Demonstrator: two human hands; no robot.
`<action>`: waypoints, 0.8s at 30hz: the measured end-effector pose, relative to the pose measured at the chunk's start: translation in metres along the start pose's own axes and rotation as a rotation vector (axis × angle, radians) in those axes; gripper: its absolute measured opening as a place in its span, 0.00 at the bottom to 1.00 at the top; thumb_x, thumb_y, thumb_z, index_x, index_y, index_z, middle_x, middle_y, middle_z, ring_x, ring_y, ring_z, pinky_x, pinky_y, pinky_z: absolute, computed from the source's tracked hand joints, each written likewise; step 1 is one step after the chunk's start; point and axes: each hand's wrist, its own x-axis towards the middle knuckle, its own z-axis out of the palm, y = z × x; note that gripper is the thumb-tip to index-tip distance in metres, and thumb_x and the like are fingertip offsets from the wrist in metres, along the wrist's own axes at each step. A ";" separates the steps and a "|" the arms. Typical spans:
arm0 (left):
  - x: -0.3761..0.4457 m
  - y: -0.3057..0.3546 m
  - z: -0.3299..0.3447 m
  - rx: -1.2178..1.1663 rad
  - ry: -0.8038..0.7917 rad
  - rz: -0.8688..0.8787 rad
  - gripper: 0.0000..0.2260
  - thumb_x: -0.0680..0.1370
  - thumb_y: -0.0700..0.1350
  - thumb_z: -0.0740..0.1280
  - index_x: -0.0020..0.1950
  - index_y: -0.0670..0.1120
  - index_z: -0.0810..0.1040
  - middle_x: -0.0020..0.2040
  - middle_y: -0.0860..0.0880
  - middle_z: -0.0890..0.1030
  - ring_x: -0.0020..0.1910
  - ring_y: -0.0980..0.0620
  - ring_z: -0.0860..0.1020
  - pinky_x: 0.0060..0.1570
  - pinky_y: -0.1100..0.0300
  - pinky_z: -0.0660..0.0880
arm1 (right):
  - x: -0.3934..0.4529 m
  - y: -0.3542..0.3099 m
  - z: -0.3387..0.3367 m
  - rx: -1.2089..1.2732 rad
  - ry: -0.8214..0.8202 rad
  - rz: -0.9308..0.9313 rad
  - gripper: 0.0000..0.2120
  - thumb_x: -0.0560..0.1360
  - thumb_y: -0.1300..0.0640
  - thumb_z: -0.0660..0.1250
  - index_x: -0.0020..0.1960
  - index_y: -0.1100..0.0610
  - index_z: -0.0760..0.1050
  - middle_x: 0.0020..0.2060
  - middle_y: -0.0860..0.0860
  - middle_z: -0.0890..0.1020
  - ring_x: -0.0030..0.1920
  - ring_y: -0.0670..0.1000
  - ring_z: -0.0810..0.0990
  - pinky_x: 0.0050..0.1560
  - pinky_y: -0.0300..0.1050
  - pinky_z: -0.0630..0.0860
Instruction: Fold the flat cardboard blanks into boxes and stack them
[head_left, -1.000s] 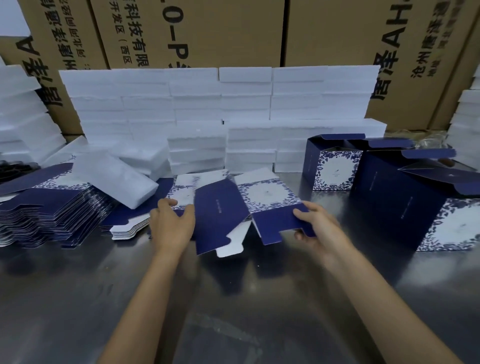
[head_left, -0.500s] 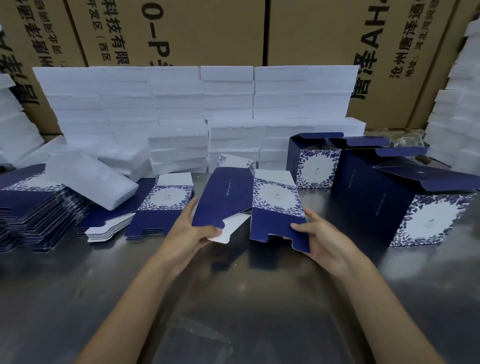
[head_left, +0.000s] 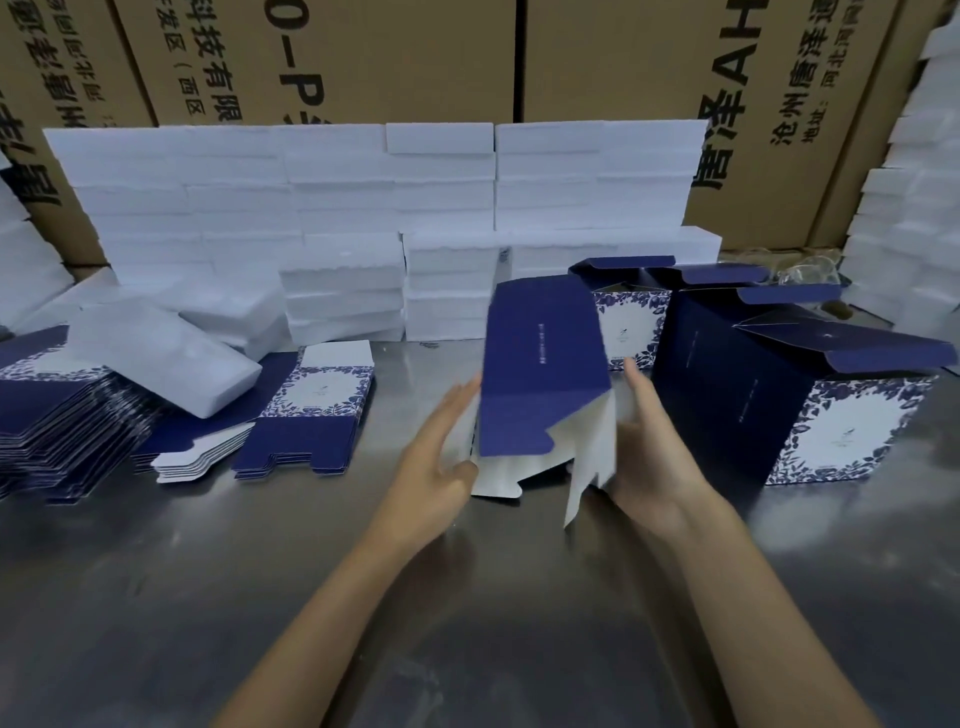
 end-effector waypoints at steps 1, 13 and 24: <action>-0.001 0.000 0.006 0.057 -0.022 0.020 0.41 0.74 0.26 0.57 0.74 0.68 0.61 0.77 0.66 0.61 0.78 0.65 0.53 0.76 0.61 0.53 | -0.003 -0.002 -0.001 0.051 -0.048 -0.016 0.32 0.75 0.29 0.64 0.68 0.50 0.80 0.65 0.54 0.82 0.66 0.56 0.80 0.70 0.55 0.72; 0.019 -0.012 0.006 -0.125 0.150 -0.273 0.18 0.77 0.38 0.70 0.63 0.54 0.77 0.73 0.54 0.71 0.64 0.59 0.74 0.58 0.68 0.71 | -0.004 0.001 -0.030 0.127 0.104 0.180 0.14 0.77 0.62 0.69 0.62 0.62 0.80 0.52 0.60 0.87 0.47 0.61 0.88 0.38 0.55 0.84; 0.024 -0.031 -0.019 -0.525 0.081 -0.430 0.18 0.75 0.44 0.75 0.63 0.51 0.75 0.57 0.51 0.85 0.53 0.49 0.85 0.45 0.53 0.83 | 0.003 0.003 -0.034 0.027 0.018 0.062 0.13 0.77 0.55 0.71 0.60 0.58 0.83 0.55 0.57 0.87 0.52 0.56 0.87 0.44 0.49 0.84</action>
